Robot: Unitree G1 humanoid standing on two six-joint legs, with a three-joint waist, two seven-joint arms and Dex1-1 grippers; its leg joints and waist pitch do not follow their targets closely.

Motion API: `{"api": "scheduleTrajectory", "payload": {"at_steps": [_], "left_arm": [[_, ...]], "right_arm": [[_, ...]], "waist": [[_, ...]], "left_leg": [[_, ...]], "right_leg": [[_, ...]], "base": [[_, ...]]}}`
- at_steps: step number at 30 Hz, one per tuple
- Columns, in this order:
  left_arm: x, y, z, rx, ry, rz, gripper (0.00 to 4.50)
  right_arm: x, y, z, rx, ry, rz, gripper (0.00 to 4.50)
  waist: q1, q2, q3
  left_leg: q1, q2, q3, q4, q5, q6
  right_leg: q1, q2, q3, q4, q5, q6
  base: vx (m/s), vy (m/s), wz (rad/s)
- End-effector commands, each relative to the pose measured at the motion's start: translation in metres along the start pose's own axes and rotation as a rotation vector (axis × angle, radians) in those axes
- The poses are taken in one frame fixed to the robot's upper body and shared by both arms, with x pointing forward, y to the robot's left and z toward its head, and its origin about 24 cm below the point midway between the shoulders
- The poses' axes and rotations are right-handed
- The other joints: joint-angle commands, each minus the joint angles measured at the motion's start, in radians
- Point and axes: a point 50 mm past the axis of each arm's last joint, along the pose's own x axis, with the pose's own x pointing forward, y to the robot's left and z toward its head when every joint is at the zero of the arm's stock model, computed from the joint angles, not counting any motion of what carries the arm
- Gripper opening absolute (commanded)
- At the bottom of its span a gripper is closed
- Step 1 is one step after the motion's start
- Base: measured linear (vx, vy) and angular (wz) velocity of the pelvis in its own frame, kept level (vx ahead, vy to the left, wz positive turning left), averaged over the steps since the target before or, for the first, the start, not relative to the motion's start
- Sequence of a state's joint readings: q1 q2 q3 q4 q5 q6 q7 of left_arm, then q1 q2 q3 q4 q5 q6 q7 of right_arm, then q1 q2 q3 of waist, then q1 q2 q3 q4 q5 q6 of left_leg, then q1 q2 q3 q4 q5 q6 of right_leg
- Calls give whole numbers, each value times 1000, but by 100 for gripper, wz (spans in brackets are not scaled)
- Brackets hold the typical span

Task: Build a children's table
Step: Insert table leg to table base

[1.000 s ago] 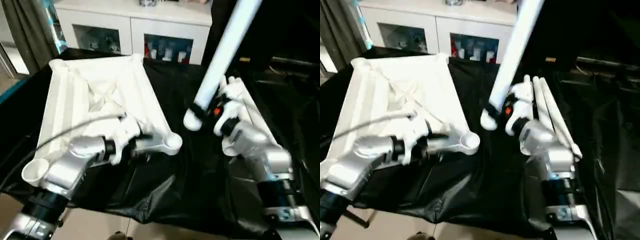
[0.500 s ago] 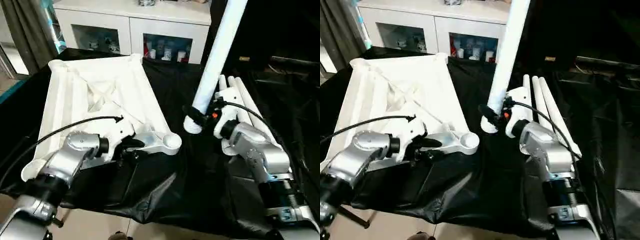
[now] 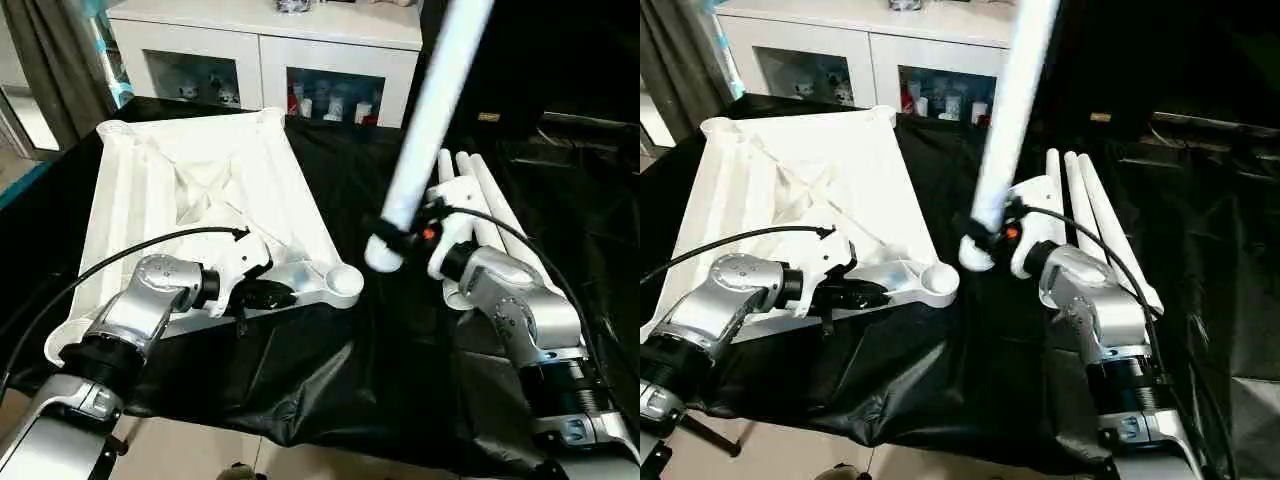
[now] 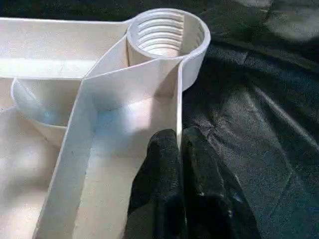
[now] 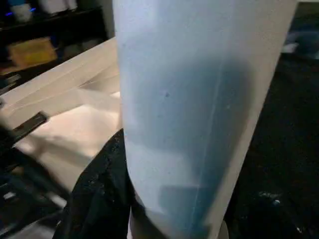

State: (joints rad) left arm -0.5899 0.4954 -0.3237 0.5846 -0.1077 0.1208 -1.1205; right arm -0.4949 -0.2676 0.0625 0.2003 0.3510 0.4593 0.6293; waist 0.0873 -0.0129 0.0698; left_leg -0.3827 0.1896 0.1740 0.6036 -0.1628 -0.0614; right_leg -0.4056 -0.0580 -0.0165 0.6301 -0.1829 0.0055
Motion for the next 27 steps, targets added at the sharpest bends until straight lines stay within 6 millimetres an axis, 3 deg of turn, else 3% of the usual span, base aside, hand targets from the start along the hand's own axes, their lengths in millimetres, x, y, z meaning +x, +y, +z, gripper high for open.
{"api": "scheduleTrajectory", "payload": {"at_steps": [1, 4, 8, 10, 11, 12, 19, 20, 22, 27], "left_arm": [[3, -4, -13, -9, 78, -2, 7], [6, -7, -15, 7, 106, -13, 0], [22, -21, 1, -16, 71, -17, 0], [23, -23, 3, -26, 61, -15, 0], [29, -28, 8, -53, 39, -22, 0], [30, -29, 10, -59, 33, -27, 0], [32, -35, 13, -54, 26, -33, 0], [31, -36, 13, -57, 28, -20, 0], [29, -36, 12, -39, 35, 0, 0], [26, -38, 12, -29, 21, 11, 0]], "right_arm": [[1, 4, 1, 8, 9, 32, 191], [3, 8, 1, 17, 37, 74, 191], [9, 10, -1, -16, 84, 115, 191], [9, 9, -1, -21, 89, 113, 191], [11, 7, -3, -30, 104, 110, 191], [12, 7, -3, -34, 108, 108, 191], [17, 5, -4, -28, 116, 104, 191], [18, 5, -5, -38, 124, 113, 191], [18, 6, -5, -32, 124, 121, 191], [18, 4, -8, -27, 128, 120, 191]], "waist": [[-1, 11, -71], [-2, 10, -70], [-2, 3, -72], [-1, 6, -73], [0, -9, -74], [2, -3, -74], [1, -7, -75], [-1, -21, -75], [1, -12, -75], [-1, -13, -74]], "left_leg": [[28, 30, -11, -83, -321, -58], [29, 32, -12, -84, -338, -64], [28, 37, -11, -83, -318, -61], [29, 35, -10, -81, -309, -59], [27, 36, -7, -80, -292, -52], [25, 34, -6, -79, -270, -48], [22, 31, -6, -79, -260, -39], [21, 32, -5, -80, -260, -37], [22, 33, -6, -80, -250, -35], [20, 31, -5, -80, -255, -34]], "right_leg": [[34, -68, 32, -81, -268, -198], [31, -69, 32, -83, -301, -191], [31, -71, 32, -78, -281, -203], [30, -71, 32, -79, -281, -207], [33, -71, 32, -77, -270, -207], [33, -71, 32, -78, -258, -206], [36, -67, 31, -81, -251, -193], [37, -67, 29, -81, -255, -191], [35, -68, 30, -79, -250, -190], [35, -68, 31, -82, -258, -184]], "base": [[0, 0, 0], [0, 0, 0], [0, 0, 0], [0, 0, 0], [0, 0, 0], [0, 0, 0], [0, 0, 0], [0, 0, 0], [0, 0, 0], [0, 0, 0]]}}
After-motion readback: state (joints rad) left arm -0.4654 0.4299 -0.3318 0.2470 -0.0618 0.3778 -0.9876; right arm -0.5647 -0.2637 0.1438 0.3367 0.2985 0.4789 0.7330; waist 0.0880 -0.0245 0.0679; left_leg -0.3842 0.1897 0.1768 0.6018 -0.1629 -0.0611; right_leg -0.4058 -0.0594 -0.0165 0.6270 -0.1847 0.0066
